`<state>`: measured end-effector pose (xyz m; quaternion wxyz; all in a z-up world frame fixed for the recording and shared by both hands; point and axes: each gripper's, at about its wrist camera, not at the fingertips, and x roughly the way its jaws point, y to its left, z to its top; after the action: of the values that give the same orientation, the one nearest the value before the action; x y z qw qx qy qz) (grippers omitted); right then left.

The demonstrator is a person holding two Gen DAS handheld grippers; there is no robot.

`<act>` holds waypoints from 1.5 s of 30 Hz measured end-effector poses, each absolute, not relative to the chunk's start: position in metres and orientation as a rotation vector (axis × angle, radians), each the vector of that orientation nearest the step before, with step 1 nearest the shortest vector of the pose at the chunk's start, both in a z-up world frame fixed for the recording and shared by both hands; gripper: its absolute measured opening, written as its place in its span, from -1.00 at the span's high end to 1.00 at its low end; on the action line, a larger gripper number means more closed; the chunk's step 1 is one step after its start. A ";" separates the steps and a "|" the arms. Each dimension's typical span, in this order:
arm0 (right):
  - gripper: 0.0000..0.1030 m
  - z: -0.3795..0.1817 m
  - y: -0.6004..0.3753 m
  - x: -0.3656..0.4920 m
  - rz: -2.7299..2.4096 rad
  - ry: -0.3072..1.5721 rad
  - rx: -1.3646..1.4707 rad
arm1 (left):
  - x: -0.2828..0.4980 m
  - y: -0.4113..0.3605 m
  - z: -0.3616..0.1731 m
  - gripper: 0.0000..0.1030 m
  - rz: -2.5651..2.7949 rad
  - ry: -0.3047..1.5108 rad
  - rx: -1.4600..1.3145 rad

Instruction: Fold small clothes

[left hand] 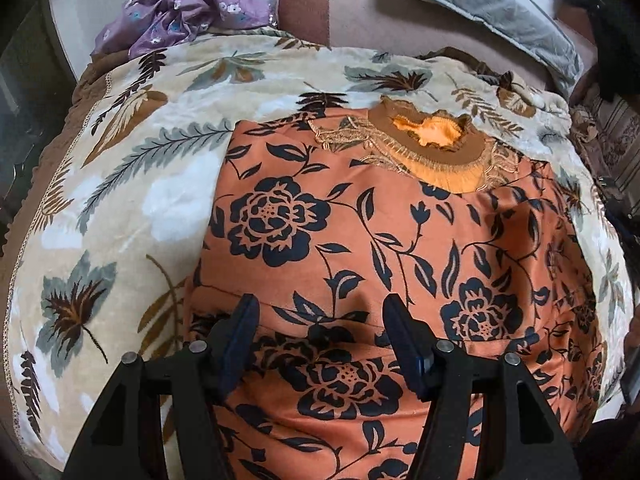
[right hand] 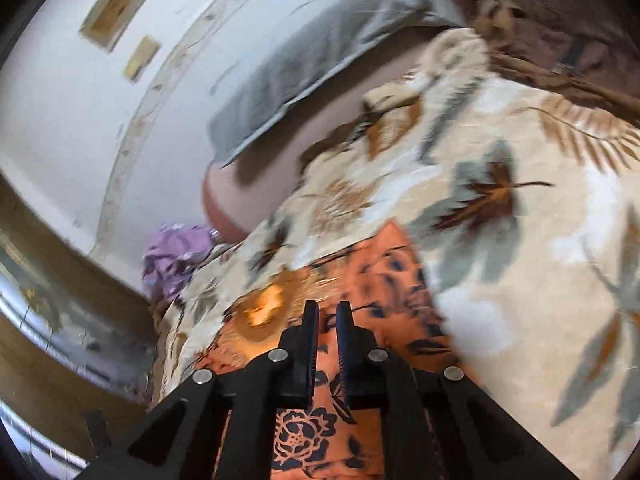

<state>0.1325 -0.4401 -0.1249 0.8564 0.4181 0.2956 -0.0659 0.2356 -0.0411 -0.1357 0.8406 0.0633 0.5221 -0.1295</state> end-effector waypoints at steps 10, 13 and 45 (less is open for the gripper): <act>-0.73 -0.157 -0.443 0.136 -0.077 0.747 0.953 | 0.243 -0.032 -0.147 -0.26 -0.187 1.070 0.148; -0.63 -0.163 -0.437 0.140 -0.009 0.765 0.982 | 0.237 -0.030 -0.149 -0.26 -0.154 1.002 0.178; 0.62 -0.163 -0.431 0.143 -0.218 0.915 0.718 | 0.236 -0.028 -0.157 -0.28 -0.023 0.961 0.261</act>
<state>0.1429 -0.4309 -0.1630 0.8299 0.3385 0.4313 -0.1026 0.2357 -0.0276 -0.1571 0.8785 0.1251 0.4610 -0.0112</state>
